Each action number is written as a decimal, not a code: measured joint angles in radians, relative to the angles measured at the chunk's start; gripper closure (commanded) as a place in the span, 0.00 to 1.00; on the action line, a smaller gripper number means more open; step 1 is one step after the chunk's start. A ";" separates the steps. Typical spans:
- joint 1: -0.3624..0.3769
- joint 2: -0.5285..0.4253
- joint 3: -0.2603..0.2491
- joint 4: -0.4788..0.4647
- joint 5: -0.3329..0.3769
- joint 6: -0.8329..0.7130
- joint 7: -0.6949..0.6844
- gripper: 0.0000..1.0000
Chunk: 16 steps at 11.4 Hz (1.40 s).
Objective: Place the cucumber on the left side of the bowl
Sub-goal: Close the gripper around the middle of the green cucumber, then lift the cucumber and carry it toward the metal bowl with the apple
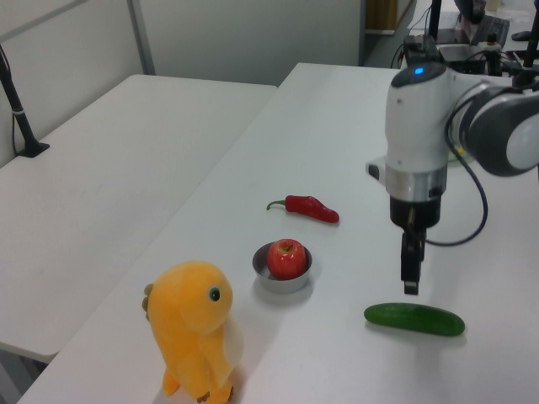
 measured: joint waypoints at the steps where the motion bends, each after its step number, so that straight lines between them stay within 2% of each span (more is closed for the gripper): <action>1: 0.007 0.015 0.000 -0.006 -0.012 0.000 0.000 0.00; 5: 0.025 0.094 0.000 -0.027 -0.071 0.034 0.000 0.00; 6: 0.025 0.107 0.000 -0.027 -0.087 0.041 0.000 0.34; 7: 0.025 0.117 0.000 -0.027 -0.099 0.049 0.000 0.63; 8: 0.025 0.123 0.000 -0.027 -0.105 0.053 0.000 0.79; 9: 0.026 0.125 0.000 -0.027 -0.106 0.054 0.000 0.87; 16: 0.025 0.124 0.000 -0.018 -0.107 0.084 0.001 0.86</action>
